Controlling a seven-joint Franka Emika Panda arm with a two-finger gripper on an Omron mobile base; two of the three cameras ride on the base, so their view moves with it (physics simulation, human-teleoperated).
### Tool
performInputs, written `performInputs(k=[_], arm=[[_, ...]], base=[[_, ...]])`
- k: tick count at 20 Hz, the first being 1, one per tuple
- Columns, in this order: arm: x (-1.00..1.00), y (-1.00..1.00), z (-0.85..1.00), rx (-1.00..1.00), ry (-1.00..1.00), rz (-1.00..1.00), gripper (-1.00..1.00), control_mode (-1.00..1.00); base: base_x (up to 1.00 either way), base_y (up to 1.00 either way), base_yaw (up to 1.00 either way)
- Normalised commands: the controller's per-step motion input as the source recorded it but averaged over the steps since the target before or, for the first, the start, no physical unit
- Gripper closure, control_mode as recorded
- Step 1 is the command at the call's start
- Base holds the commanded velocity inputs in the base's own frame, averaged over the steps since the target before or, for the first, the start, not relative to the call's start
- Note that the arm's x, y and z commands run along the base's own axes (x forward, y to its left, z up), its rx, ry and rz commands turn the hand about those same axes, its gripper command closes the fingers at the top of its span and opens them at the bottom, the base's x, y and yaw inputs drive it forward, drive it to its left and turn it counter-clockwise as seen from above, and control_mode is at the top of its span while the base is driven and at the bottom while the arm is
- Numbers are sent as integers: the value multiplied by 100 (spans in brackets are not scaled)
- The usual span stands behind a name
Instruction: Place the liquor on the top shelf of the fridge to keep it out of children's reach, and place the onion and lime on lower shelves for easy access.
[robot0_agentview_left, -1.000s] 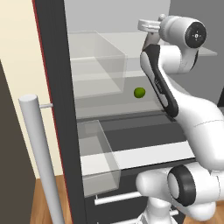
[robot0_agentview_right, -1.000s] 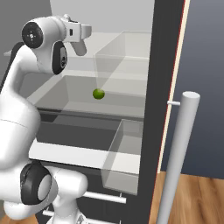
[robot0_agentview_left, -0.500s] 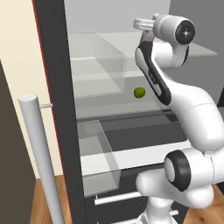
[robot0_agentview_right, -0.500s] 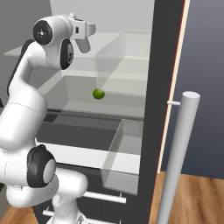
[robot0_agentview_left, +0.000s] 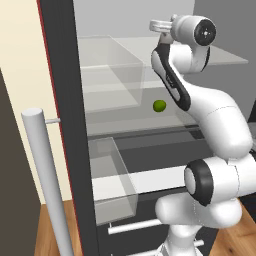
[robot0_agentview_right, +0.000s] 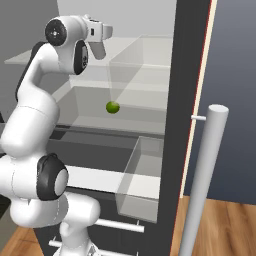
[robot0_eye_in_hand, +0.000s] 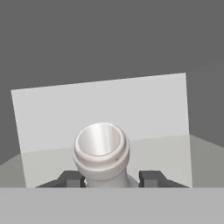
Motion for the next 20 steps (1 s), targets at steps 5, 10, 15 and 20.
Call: performInputs(k=[5, 10, 15, 20], arm=[[29, 0, 0, 0, 7, 0, 100, -100], [30, 0, -3, 0, 5, 0, 100, -100], [34, 0, -11, 0, 5, 0, 100, -100], [32, 0, -15, 0, 2, 0, 100, -100]], base=[[0, 0, 0], [0, 0, 0], [0, 0, 0], [0, 0, 0]])
